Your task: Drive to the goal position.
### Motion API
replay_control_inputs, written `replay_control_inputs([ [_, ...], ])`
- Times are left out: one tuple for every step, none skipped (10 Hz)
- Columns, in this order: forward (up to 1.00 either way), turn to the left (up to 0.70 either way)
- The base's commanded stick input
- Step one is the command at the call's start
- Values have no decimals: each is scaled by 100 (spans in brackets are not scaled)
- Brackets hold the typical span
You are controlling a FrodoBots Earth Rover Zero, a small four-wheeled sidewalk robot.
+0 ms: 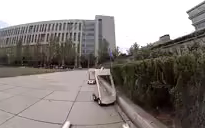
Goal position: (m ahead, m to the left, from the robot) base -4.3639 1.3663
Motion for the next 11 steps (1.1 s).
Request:
replay_control_inputs([
  [6,0],
  [6,0],
  [6,0],
  [6,0],
  [6,0],
  [6,0],
  [6,0],
  [6,0],
  [6,0],
  [6,0],
  [6,0],
])
